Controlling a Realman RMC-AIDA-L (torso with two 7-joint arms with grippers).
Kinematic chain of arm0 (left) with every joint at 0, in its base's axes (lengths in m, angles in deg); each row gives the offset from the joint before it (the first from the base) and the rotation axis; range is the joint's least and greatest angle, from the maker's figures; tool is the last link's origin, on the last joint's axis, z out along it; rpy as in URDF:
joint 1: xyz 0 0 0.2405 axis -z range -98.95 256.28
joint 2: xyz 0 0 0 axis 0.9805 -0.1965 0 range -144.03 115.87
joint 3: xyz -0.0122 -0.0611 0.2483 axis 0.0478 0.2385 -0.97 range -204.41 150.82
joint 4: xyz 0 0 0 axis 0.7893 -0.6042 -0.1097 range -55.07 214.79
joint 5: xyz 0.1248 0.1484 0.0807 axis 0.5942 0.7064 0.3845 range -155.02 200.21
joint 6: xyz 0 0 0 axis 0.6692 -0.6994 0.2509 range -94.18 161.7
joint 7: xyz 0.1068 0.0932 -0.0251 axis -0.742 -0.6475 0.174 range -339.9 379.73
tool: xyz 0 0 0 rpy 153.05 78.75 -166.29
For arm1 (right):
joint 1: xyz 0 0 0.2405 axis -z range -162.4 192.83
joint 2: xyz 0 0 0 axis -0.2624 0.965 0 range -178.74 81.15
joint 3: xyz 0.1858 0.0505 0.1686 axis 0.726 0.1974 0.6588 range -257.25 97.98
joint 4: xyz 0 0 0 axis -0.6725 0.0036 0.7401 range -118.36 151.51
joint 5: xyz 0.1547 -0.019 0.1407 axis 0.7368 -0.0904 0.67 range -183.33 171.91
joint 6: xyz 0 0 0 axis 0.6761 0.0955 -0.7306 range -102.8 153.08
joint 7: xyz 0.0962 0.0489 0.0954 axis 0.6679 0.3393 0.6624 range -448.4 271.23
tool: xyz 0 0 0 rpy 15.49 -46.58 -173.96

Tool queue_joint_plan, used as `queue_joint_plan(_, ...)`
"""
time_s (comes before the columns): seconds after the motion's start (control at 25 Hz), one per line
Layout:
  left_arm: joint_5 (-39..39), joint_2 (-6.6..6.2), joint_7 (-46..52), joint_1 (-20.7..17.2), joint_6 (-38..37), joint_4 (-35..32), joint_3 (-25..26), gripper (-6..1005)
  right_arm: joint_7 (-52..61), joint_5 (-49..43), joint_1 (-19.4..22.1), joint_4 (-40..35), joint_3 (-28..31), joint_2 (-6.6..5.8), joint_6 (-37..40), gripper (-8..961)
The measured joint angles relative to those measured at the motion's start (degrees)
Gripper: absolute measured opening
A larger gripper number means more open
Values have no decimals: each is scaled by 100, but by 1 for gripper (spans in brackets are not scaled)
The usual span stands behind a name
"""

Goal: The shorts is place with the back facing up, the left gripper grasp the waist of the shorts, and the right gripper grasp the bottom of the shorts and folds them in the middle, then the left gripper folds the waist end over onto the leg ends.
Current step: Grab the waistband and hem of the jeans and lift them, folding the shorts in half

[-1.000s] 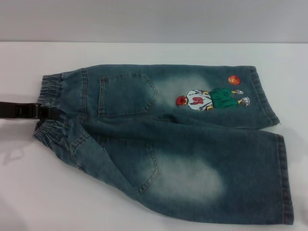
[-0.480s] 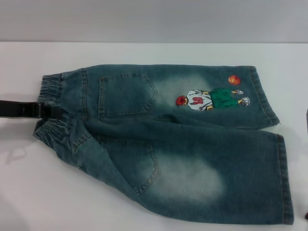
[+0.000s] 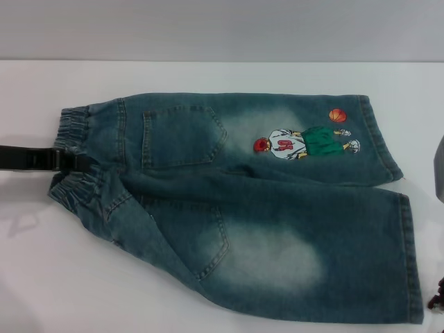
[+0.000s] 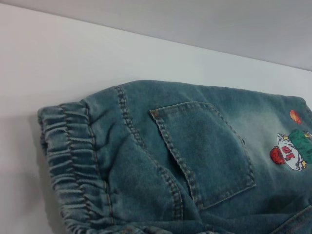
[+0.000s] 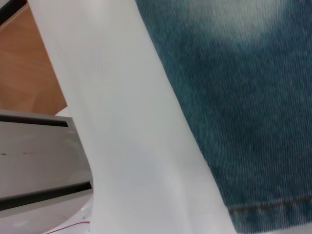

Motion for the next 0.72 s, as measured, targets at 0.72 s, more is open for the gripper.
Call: queue_joint_plan(0.72,0,-6,0,-11,59,25,0,50,-15,348,-161,-106,-72,45,-49,695)
